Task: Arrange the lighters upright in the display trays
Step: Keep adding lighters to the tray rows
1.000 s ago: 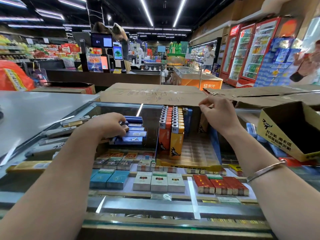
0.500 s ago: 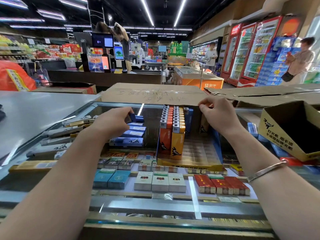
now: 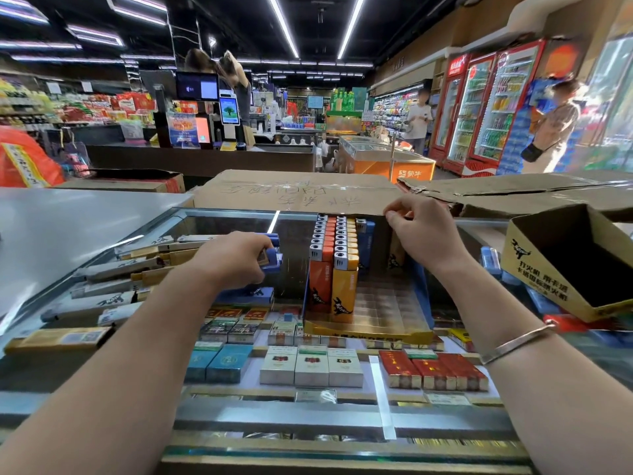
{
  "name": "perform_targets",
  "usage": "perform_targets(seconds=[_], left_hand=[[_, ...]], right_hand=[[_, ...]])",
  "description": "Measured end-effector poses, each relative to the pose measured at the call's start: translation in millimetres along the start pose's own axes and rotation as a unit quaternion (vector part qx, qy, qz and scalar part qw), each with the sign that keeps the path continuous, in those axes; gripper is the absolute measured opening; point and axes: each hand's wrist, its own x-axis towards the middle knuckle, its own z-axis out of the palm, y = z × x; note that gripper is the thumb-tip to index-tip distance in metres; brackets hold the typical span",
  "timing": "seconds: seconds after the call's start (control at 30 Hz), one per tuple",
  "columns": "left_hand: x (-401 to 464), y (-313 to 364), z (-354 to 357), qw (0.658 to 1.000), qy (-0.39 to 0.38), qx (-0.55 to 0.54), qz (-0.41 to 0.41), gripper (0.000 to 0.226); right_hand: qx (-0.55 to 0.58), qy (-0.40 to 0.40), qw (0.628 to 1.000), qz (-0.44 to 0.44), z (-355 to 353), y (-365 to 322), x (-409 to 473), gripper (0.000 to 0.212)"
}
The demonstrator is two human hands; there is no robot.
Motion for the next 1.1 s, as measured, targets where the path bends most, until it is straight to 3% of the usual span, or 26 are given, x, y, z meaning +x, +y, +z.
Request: perform_targets(seconds=[0.17, 0.23, 0.37, 0.5, 0.57, 0.7, 0.8, 0.93, 1.1], left_hand=[[3, 4, 1, 0.989, 0.125, 0.024, 0.078, 0.03], [3, 7, -2, 0.971, 0.206, -0.042, 0.115, 0.034], [-2, 22, -12, 0.901, 0.333, -0.22, 0.17, 0.036], [-14, 46, -18, 0.809, 0.297, -0.471, 0.19, 0.035], [-19, 53, -20, 0.772, 0.285, -0.532, 0.199, 0.031], [-22, 54, -25, 0.717, 0.257, -0.625, 0.171, 0.023], [-21, 54, -23, 0.712, 0.215, -0.647, 0.167, 0.025], [-19, 55, -17, 0.746, 0.186, -0.62, 0.156, 0.027], [-17, 54, -10, 0.79, 0.188, -0.565, 0.147, 0.027]], right_hand=[[0.01, 0.002, 1.0, -0.009, -4, -6, -1, 0.015], [0.015, 0.015, 0.999, -0.025, -5, -9, -1, 0.014], [0.068, 0.016, 0.995, -0.071, -7, -23, -3, 0.012], [0.157, -0.082, 0.978, -0.112, -4, -41, -12, 0.02], [0.193, -0.132, 0.965, -0.114, -2, -49, -17, 0.029], [0.225, -0.13, 0.958, -0.126, 1, -53, -19, 0.033], [0.264, -0.135, 0.95, -0.1, 0, -53, -18, 0.028], [0.313, -0.133, 0.938, -0.063, -3, -51, -15, 0.026], [0.427, -0.064, 0.902, 0.004, -14, -43, -7, 0.021]])
